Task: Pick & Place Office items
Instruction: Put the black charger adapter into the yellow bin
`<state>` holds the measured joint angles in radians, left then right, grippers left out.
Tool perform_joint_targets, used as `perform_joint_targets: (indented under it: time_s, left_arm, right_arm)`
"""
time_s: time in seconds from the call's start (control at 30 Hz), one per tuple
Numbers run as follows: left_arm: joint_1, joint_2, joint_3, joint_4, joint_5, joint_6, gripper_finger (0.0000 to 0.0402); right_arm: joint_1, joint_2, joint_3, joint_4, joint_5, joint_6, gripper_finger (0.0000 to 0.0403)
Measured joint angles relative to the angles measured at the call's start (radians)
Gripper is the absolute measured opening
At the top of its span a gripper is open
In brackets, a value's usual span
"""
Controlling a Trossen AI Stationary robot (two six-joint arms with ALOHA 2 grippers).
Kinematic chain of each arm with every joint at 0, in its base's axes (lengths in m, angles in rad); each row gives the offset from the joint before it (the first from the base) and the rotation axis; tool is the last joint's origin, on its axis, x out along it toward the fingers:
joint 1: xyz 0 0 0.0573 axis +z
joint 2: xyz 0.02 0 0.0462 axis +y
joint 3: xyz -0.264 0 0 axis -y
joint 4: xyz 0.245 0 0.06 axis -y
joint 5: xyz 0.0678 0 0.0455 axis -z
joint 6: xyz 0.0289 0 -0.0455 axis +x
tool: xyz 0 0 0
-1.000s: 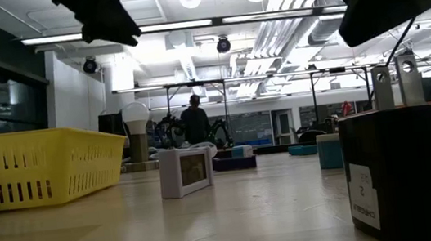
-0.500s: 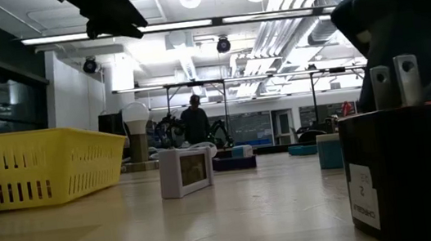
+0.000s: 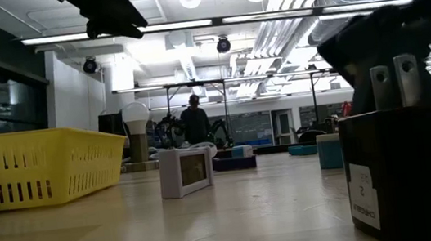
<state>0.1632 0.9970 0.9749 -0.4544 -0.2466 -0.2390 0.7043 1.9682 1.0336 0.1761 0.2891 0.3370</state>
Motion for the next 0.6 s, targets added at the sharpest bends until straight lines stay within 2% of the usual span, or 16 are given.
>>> perform_joint_targets:
  time_s: [0.6]
  left_arm:
    - [0.000, 0.000, 0.000, 0.000, 0.000, 0.000, 0.0184]
  right_arm:
    - [-0.014, 0.023, 0.001, 0.060, -0.027, 0.006, 0.0248]
